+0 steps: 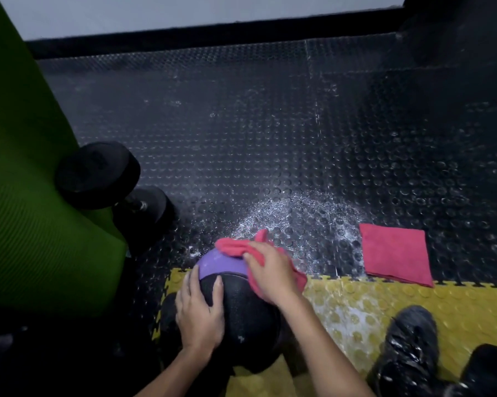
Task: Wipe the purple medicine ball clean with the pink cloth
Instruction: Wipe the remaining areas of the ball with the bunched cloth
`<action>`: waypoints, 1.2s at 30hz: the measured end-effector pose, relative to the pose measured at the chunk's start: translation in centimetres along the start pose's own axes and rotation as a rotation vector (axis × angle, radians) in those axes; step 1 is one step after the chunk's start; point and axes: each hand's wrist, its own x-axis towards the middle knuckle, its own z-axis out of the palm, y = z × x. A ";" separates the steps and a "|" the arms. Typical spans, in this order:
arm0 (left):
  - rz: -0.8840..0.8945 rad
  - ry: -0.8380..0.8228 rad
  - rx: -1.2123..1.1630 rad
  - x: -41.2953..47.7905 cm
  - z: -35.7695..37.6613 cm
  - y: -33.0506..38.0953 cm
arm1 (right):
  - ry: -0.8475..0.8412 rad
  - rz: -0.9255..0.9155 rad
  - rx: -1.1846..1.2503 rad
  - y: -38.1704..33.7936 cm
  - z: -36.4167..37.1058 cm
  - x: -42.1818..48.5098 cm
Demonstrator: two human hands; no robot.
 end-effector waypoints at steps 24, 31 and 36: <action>0.620 -0.204 0.294 0.9 0.4 0.7 | -0.136 -0.050 -0.159 -1.0 -1.1 0.5; 0.684 -0.237 0.373 0.5 1.2 2.2 | -0.129 0.409 -0.033 2.9 -4.7 2.6; 0.731 -0.250 0.424 0.5 1.8 3.1 | -0.043 0.193 -0.141 1.2 -3.8 1.0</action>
